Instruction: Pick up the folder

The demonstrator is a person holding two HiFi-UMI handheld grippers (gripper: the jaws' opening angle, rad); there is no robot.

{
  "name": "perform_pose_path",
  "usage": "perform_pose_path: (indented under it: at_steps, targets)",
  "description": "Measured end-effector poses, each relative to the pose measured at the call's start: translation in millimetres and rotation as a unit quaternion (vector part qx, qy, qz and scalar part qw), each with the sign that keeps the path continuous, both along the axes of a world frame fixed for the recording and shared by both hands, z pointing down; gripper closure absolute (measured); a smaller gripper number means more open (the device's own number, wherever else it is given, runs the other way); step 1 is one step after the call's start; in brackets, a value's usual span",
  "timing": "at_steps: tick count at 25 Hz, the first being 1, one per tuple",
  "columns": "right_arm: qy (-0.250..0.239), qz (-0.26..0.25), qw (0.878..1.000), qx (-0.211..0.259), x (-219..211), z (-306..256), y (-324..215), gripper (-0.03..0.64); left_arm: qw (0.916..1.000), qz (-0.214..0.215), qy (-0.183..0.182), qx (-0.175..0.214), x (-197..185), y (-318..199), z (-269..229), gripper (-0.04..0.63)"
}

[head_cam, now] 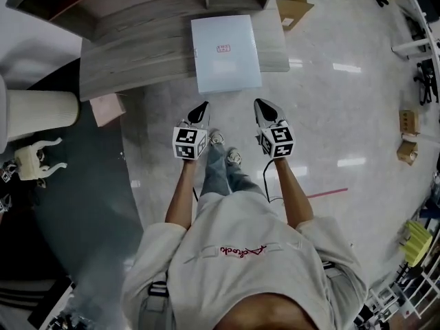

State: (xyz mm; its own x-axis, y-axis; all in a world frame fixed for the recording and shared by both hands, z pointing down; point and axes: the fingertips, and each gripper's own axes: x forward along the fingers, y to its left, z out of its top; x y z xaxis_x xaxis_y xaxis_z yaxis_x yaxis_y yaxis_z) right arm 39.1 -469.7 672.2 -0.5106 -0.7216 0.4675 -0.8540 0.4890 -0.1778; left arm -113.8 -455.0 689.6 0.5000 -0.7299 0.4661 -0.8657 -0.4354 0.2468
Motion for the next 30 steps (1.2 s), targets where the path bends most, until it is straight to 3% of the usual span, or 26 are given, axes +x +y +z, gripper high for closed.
perform_pose_path:
  at_steps: [9,15,19,22,25,27,30]
  targets:
    - [-0.006,0.004,0.999,-0.048,-6,54,-6,0.611,0.9982,-0.006,0.035,-0.049,3,-6,56,0.596]
    - [-0.084,0.031,0.992,-0.087,-6,72,-14,0.611,0.9904,-0.021,0.103,-0.089,12,-8,84,0.595]
    - [-0.157,0.068,0.978,-0.116,-6,83,-24,0.611,0.9761,-0.047,0.182,-0.109,16,-14,92,0.595]
    - [-0.224,0.100,0.959,-0.138,-5,90,-30,0.611,0.9631,-0.065,0.232,-0.119,23,-19,96,0.595]
    - [-0.311,0.139,0.925,-0.168,-3,99,-36,0.611,0.9472,-0.075,0.283,-0.131,32,-25,98,0.596]
    - [-0.359,0.145,0.902,-0.190,-7,103,-38,0.611,0.9306,-0.077,0.327,-0.145,38,-29,97,0.595]
    - [-0.434,0.148,0.861,-0.219,-13,106,-39,0.611,0.8969,-0.088,0.403,-0.159,45,-33,94,0.595]
